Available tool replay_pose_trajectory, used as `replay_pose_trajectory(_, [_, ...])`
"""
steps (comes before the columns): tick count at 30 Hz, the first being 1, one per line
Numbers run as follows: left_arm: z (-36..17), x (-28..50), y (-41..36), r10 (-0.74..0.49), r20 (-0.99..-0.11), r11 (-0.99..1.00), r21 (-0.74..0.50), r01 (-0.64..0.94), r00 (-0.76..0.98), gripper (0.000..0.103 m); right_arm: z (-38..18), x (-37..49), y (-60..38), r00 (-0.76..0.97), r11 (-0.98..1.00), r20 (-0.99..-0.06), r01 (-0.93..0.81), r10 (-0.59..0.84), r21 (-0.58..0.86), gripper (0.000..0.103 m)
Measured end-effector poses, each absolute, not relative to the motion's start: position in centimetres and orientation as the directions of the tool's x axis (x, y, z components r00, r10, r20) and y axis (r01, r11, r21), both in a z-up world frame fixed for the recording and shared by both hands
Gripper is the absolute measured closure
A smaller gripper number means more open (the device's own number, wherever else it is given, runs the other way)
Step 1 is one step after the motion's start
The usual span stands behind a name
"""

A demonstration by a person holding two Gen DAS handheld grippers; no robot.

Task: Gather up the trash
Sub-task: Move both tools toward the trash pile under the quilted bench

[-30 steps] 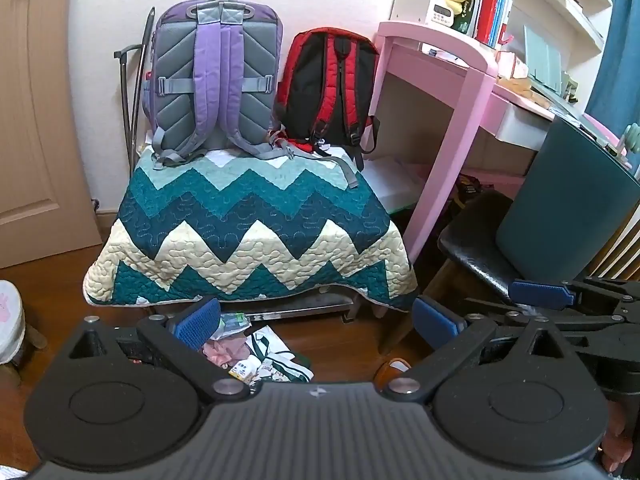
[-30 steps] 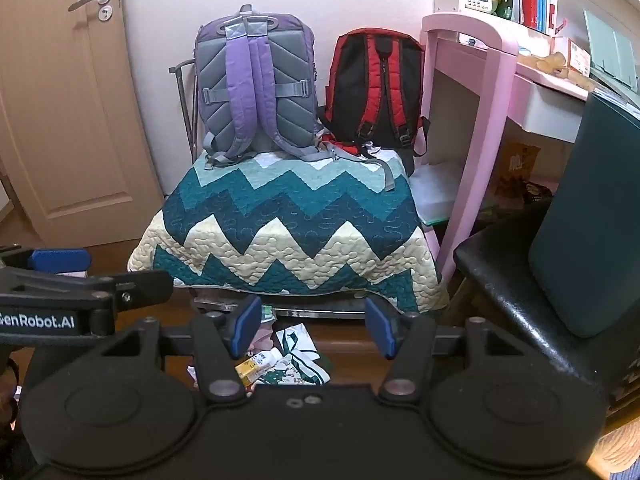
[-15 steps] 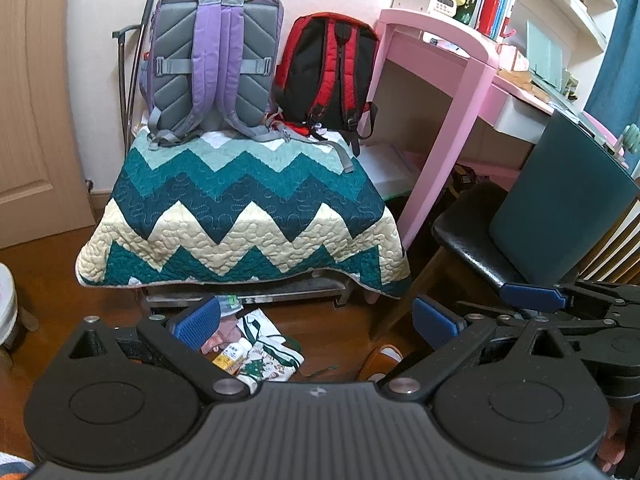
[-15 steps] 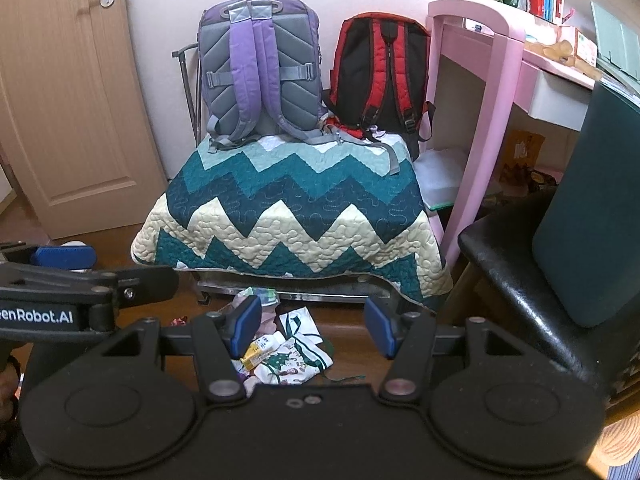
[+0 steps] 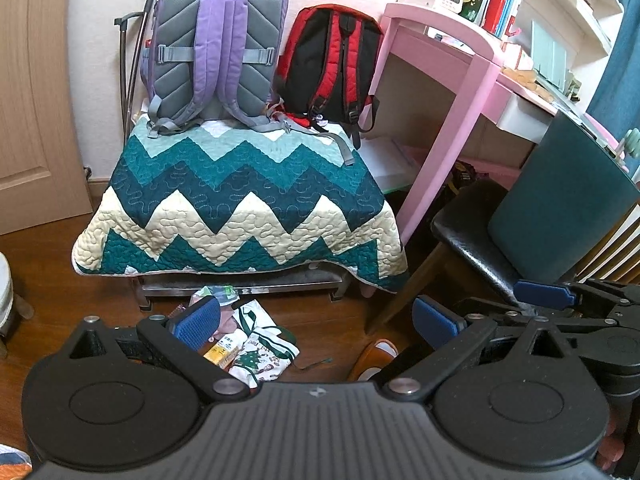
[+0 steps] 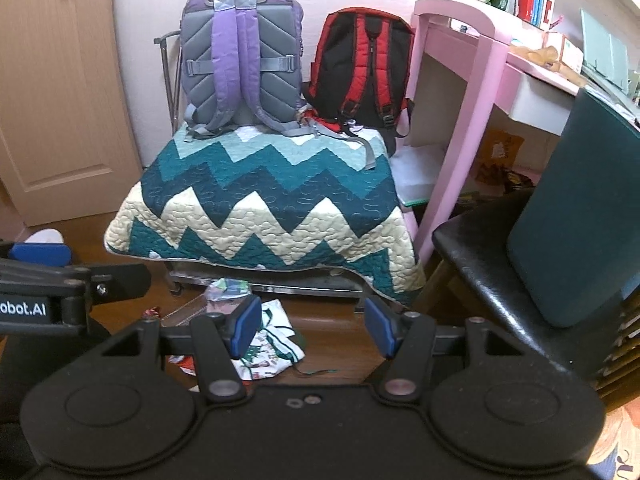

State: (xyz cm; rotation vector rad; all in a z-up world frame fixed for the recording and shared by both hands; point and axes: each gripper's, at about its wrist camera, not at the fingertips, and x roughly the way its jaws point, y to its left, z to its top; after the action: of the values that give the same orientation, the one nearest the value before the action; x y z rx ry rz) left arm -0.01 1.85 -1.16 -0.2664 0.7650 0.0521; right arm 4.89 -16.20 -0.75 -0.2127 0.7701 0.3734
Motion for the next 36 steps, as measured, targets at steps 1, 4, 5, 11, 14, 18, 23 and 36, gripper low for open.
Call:
replay_pose_trajectory(1, [-1.1,0.0,1.9,-0.052,-0.691,0.964,-0.222,-0.144,0.721,0.000,-0.7,4.9,-16.2,0.660,0.915,-0.711,-0.400,0.243,-0.059,0.046])
replay_pose_trajectory(4, [-1.2,0.0,1.8,-0.054,-0.694,0.964,-0.224,-0.144,0.718,0.000,-0.7,4.9,-16.1,0.665,0.917,-0.710,-0.393,0.231,-0.070,0.046])
replay_pose_trajectory(5, [-1.1,0.1,1.9,-0.054,-0.695,0.964,-0.224,-0.144,0.717,0.000,-0.7,4.9,-16.0,0.666,0.917,-0.710,-0.392,0.229,-0.072,0.046])
replay_pose_trajectory(11, [-1.4,0.2,1.9,-0.058,-0.700,0.962,-0.229,-0.147,0.711,0.000,-0.9,4.9,-16.2,0.664,0.915,-0.712,-0.396,0.230,-0.074,0.046])
replay_pose_trajectory(14, [-1.6,0.2,2.1,-0.062,-0.707,0.961,-0.232,-0.148,0.704,0.000,-1.0,4.9,-16.1,0.657,0.913,-0.718,-0.400,0.229,-0.075,0.046])
replay_pose_trajectory(18, [-1.8,0.3,2.4,-0.064,-0.715,0.958,-0.238,-0.156,0.696,0.000,-1.2,5.2,-15.9,0.644,0.911,-0.731,-0.405,0.227,-0.074,0.046])
replay_pose_trajectory(23, [-2.3,0.5,2.9,-0.071,-0.727,0.953,-0.251,-0.169,0.683,0.000,-1.5,5.5,-15.4,0.627,0.907,-0.745,-0.415,0.228,-0.071,0.046])
replay_pose_trajectory(36, [-3.5,1.4,4.0,-0.085,-0.747,0.943,-0.274,-0.189,0.659,0.000,-2.3,6.7,-14.0,0.595,0.897,-0.773,-0.436,0.220,-0.080,0.046])
